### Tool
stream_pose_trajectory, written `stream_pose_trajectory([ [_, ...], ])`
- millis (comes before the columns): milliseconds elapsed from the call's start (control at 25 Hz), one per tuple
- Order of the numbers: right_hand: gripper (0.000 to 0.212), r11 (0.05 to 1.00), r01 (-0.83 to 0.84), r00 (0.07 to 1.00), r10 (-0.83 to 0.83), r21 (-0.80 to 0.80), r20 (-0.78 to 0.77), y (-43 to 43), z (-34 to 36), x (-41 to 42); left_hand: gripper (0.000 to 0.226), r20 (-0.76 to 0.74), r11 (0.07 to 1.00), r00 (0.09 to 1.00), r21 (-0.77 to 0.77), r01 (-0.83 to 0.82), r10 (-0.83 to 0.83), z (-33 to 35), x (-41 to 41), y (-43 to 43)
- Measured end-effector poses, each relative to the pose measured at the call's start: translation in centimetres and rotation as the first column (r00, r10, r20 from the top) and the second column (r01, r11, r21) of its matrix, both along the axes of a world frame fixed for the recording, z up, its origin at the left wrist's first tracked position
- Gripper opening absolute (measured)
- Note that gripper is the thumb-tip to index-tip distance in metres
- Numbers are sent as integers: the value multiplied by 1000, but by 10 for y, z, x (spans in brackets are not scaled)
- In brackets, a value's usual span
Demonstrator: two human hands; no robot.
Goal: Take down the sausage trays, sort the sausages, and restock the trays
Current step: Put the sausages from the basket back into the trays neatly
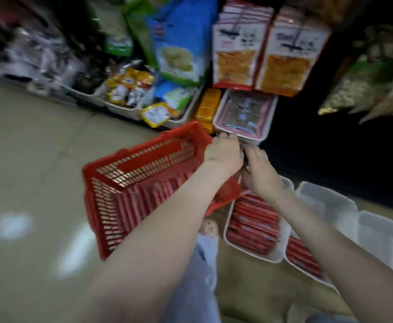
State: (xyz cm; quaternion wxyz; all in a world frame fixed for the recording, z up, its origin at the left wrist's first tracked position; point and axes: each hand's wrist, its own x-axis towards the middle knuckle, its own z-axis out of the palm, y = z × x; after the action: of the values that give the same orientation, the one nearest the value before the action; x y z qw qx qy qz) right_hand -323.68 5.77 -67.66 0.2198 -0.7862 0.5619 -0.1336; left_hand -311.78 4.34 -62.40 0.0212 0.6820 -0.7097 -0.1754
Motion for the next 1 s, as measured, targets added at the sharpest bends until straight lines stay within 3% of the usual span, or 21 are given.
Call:
stream_pose_trajectory([
  [120, 56, 989, -128, 989, 122, 73, 80, -12, 4, 76, 37, -55, 990, 990, 54, -128, 131, -10, 77, 8],
  [200, 52, 971, -191, 981, 182, 142, 72, -13, -13, 114, 37, 58, 959, 963, 95, -267, 262, -49, 136, 36],
  [320, 54, 926, -283, 956, 294, 249, -8, -10, -56, 146, 50, 258, 814, 841, 232, -533, 476, -126, 203, 100],
  [480, 57, 853, -336, 898, 418, 400, -136, -3, -113, 160, 83, 265, 626, 743, 409, -664, 615, -213, 223, 137],
  [720, 62, 795, -443, 814, 551, 414, -187, 4, -155, 172, 112, 328, 455, 586, 396, -797, 741, -254, 215, 117],
  [840, 64, 773, -488, 789, 590, 405, -174, 7, -162, 183, 99, 288, 363, 494, 404, -839, 821, -260, 212, 106],
  [1000, 54, 769, -485, 813, 572, 417, -109, 10, -165, 186, 73, 175, 351, 433, 365, -862, 884, -261, 214, 109],
])
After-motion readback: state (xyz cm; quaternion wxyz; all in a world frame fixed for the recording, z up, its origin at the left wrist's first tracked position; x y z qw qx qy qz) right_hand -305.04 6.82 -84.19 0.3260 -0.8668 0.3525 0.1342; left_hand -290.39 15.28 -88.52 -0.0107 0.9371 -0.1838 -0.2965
